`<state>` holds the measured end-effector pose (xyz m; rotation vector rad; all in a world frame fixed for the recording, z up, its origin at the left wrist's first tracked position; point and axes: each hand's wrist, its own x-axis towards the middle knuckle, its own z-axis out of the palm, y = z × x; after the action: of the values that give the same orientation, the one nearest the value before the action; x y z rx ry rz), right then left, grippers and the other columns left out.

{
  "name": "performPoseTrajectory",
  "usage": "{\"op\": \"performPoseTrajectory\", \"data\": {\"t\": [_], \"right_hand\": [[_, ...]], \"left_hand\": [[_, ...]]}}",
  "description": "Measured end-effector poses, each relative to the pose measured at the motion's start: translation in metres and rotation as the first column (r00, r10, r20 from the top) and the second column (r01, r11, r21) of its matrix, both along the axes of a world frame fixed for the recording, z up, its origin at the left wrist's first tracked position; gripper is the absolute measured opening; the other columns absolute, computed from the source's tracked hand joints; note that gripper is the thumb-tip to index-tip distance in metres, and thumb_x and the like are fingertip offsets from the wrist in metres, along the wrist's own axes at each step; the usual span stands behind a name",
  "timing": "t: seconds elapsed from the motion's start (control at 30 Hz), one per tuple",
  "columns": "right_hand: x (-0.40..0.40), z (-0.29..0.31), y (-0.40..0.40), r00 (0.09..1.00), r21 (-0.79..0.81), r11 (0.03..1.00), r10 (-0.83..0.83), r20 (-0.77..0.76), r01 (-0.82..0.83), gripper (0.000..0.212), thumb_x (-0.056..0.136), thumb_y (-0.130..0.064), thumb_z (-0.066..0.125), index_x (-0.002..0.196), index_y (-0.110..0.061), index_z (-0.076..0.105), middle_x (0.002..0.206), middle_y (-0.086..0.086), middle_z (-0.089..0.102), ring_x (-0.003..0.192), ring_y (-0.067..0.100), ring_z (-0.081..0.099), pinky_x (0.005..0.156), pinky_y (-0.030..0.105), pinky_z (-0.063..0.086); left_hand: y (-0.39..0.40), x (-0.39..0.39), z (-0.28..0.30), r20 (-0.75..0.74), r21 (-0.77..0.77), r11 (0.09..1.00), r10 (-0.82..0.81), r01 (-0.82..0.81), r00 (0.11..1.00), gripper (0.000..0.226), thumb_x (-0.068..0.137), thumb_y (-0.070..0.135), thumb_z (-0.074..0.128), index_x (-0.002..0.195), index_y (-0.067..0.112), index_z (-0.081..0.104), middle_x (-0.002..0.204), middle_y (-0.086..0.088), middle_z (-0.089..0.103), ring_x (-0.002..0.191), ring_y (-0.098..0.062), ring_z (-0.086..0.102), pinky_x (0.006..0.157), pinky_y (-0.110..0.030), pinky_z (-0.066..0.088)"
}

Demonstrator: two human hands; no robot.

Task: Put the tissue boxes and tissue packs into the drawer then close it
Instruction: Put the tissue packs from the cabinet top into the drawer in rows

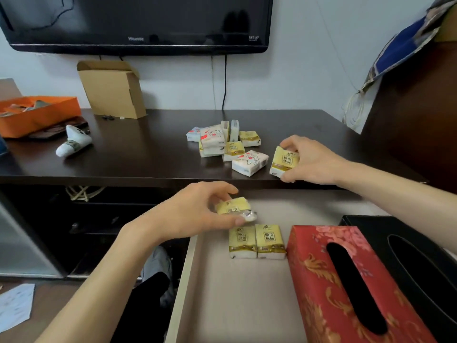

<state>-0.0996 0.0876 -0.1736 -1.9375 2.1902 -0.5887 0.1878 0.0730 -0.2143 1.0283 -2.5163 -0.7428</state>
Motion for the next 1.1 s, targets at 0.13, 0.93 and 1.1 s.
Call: {"op": "performPoseTrajectory", "data": {"t": [0.13, 0.93, 1.1], "right_hand": [[0.018, -0.006, 0.051, 0.994, -0.030, 0.995, 0.100, 0.044, -0.099, 0.085, 0.064, -0.044, 0.089, 0.139, -0.028, 0.052, 0.125, -0.008, 0.062, 0.111, 0.016, 0.061, 0.098, 0.043, 0.052], [0.063, -0.070, 0.110, 0.827, 0.413, 0.845, 0.477, -0.297, -0.339, 0.041, 0.077, -0.071, 0.062, 0.096, -0.036, 0.068, 0.110, -0.017, 0.051, 0.110, 0.007, 0.041, 0.121, 0.051, 0.010], [0.057, -0.060, 0.090, 0.828, 0.270, 0.890, 0.446, -0.340, -0.368, 0.046, 0.077, -0.066, 0.065, 0.110, -0.033, 0.069, 0.113, -0.014, 0.058, 0.109, 0.012, 0.052, 0.103, 0.038, 0.038]], "left_hand": [[0.018, -0.016, -0.010, 0.216, -0.012, 0.996, -0.087, 0.092, 0.973, 0.069, 0.072, 0.066, 0.073, 0.132, 0.038, 0.055, 0.118, 0.018, 0.062, 0.107, -0.003, 0.057, 0.091, -0.025, 0.048], [0.061, -0.013, -0.062, 0.476, -0.294, 0.897, -0.163, 0.331, 0.864, 0.058, 0.080, 0.078, 0.044, 0.102, 0.030, 0.067, 0.109, 0.008, 0.040, 0.104, -0.011, 0.036, 0.076, -0.030, 0.037], [0.046, -0.015, -0.050, 0.425, -0.335, 0.883, -0.169, 0.328, 0.889, 0.050, 0.086, 0.057, 0.059, 0.127, 0.029, 0.058, 0.125, 0.009, 0.050, 0.117, -0.012, 0.046, 0.092, -0.035, 0.045]]}}
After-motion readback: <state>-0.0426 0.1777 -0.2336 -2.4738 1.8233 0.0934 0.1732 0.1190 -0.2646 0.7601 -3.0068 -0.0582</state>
